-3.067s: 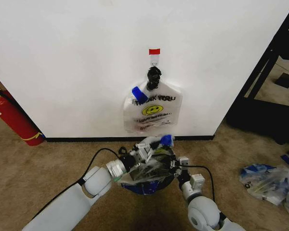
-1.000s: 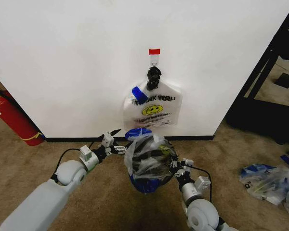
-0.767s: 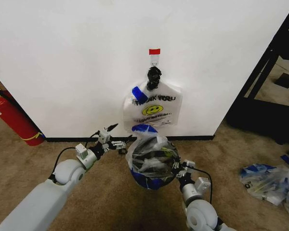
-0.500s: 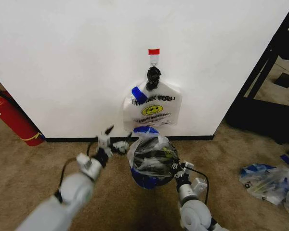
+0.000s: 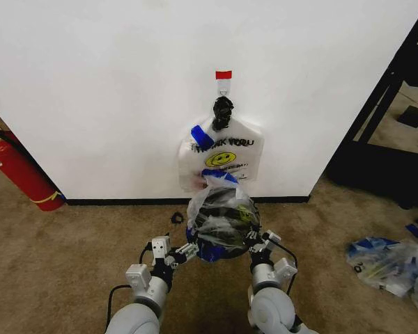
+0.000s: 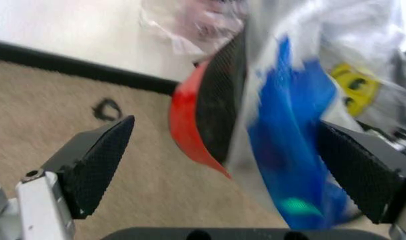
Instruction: Pick up the garbage bag from the wall and place it over the trash bin.
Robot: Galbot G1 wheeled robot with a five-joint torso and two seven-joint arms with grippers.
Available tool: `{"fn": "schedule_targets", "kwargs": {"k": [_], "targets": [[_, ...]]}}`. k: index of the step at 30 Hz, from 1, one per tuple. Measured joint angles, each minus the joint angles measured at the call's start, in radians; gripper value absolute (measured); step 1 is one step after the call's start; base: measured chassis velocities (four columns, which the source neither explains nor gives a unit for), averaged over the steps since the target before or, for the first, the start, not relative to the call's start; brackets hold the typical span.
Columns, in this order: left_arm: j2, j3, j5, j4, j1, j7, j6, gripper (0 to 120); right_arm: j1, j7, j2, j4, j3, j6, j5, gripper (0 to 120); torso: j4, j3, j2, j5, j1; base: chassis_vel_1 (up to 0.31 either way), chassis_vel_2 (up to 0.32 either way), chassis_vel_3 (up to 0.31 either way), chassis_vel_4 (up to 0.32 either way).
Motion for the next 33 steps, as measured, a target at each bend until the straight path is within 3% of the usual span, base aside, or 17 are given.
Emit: {"fn": "schedule_targets", "kwargs": {"k": [7,19,33], "targets": [[-0.035,0.021,-0.048,-0.031,0.029,0.007,0.041,94,0.000,-0.001,0.001,0.006,0.002,0.003,-0.008,0,0.0001,0.000,0.000,0.0000,0.000,0.000,0.000,0.000,0.000],[-0.050,0.023,-0.140,-0.053,0.029,0.074,0.049,49,0.009,-0.001,0.003,0.015,0.006,0.003,0.007,0,0.0000,0.000,0.000,0.0000,0.000,0.000,0.000,0.000,0.000],[-0.024,0.025,-0.155,-0.036,0.030,0.132,0.041,0,0.016,0.004,0.013,0.041,0.006,0.002,0.049,0,0.0001,0.000,0.000,-0.0001,0.000,0.000,0.000,0.000,0.000]]}}
